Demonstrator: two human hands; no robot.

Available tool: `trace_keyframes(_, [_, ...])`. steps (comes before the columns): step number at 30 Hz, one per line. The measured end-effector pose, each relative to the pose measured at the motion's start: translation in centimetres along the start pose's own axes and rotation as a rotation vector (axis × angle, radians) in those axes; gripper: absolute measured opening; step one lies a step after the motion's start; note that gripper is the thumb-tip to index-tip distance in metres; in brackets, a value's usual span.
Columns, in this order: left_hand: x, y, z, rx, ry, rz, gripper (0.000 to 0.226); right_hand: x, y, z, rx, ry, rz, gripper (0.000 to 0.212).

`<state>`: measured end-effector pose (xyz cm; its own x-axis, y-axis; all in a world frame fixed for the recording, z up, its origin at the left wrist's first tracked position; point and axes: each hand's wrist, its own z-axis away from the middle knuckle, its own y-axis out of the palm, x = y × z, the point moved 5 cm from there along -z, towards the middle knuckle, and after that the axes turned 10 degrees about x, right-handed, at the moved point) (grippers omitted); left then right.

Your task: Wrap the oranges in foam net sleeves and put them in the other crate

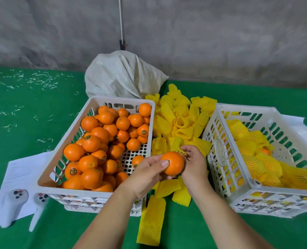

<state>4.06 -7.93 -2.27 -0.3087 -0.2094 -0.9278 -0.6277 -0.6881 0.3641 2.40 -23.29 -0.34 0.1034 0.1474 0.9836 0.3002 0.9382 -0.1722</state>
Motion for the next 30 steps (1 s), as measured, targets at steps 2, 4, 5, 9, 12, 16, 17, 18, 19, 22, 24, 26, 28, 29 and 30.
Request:
trace_keyframes(2, [0.1, -0.1, -0.1, -0.111, 0.028, -0.092, 0.070, 0.3, -0.7, 0.2, -0.007, -0.008, -0.015, 0.021])
trace_keyframes(4, [0.2, -0.1, -0.1, -0.190, 0.060, -0.165, 0.074, 0.7, -1.6, 0.3, -0.007, -0.038, 0.024, 0.019])
trace_keyframes(5, [0.2, -0.2, -0.1, -0.220, 0.080, -0.193, 0.077, 1.0, -1.9, 0.5, -0.009, -0.066, 0.052, 0.017])
trace_keyframes(9, [0.3, -0.4, -0.1, -0.293, 0.176, -0.249, 0.092, 2.4, -2.0, 1.7, 0.012, -0.175, 0.142, 0.018])
trace_keyframes(12, [0.1, -0.5, -0.2, -0.306, 0.208, -0.217, 0.101, 3.3, -1.3, 3.0, 0.073, -0.285, 0.224, 0.023])
trace_keyframes(16, [0.3, -0.8, -0.1, -0.298, 0.239, -0.101, 0.079, 4.4, -0.2, 4.0, 0.112, -0.432, 0.308, 0.019])
trace_keyframes(17, [0.5, -0.7, 0.0, -0.248, 0.219, -0.088, 0.076, 4.4, -0.1, 3.9, 0.115, -0.439, 0.316, 0.020])
trace_keyframes(18, [0.5, -0.7, 0.0, -0.191, 0.198, -0.083, 0.074, 4.3, -0.1, 3.7, 0.111, -0.431, 0.323, 0.023])
trace_keyframes(19, [0.5, -0.6, 0.0, -0.142, 0.187, -0.102, 0.072, 4.2, -0.2, 3.4, 0.100, -0.412, 0.327, 0.026])
trace_keyframes(22, [0.3, -0.1, -0.1, -0.119, 0.209, -0.240, 0.062, 4.5, -1.2, 2.7, 0.043, -0.363, 0.354, 0.030])
trace_keyframes(24, [0.4, 0.1, 0.0, -0.182, 0.230, -0.244, 0.060, 5.1, -1.9, 2.7, 0.020, -0.377, 0.407, 0.028])
trace_keyframes(26, [0.3, 0.1, 0.2, -0.267, 0.253, -0.229, 0.058, 5.9, -2.1, 3.4, 0.020, -0.436, 0.466, 0.024])
trace_keyframes(28, [0.0, 0.1, 0.4, -0.323, 0.303, -0.209, 0.048, 6.6, -1.5, 4.5, 0.081, -0.511, 0.532, 0.023])
trace_keyframes(29, [-0.1, 0.1, 0.4, -0.348, 0.318, -0.224, 0.045, 6.6, -1.0, 5.0, 0.120, -0.544, 0.562, 0.025])
trace_keyframes(30, [-0.3, 0.0, 0.5, -0.368, 0.322, -0.251, 0.044, 6.6, -0.6, 5.4, 0.144, -0.569, 0.580, 0.026])
